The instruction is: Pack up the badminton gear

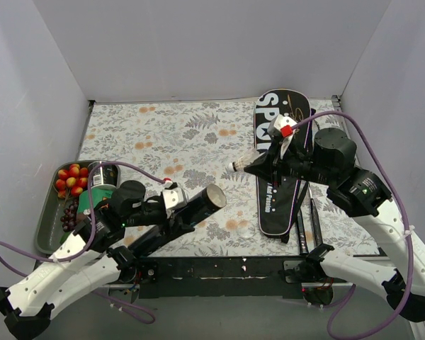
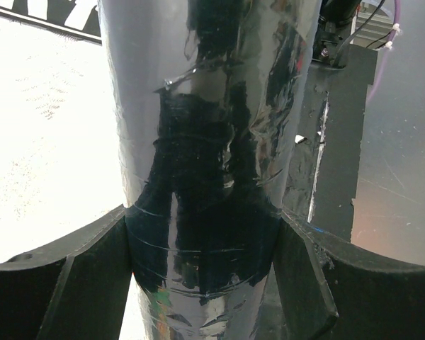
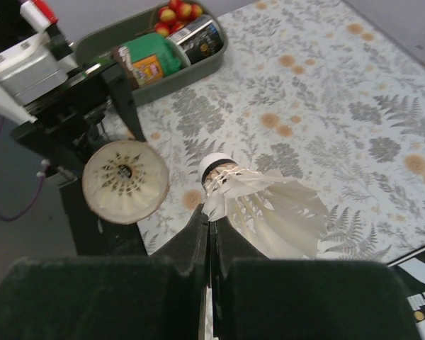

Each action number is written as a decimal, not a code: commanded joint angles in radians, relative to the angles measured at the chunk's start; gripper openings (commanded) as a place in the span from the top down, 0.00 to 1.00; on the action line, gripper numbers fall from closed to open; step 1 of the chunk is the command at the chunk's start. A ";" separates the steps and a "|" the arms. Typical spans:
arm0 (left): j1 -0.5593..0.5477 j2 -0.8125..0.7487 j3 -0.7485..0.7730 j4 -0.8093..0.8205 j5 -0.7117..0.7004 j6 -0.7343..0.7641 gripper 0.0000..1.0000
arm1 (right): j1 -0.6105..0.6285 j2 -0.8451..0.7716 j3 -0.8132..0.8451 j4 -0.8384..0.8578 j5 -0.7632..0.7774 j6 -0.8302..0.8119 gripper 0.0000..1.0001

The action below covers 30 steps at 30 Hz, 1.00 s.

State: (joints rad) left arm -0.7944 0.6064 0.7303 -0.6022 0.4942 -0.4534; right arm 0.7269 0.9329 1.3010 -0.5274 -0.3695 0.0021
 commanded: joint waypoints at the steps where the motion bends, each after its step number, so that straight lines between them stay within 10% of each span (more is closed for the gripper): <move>1: -0.002 0.000 0.049 0.021 -0.026 0.002 0.83 | 0.003 -0.003 0.040 -0.082 -0.180 0.027 0.99; 30: -0.002 0.035 0.084 0.058 -0.006 0.018 0.83 | 0.131 0.155 -0.068 0.047 -0.266 0.061 0.99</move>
State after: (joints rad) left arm -0.7940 0.6613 0.7403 -0.6479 0.4519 -0.4286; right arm 0.8150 1.0370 1.2648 -0.5140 -0.6460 0.0616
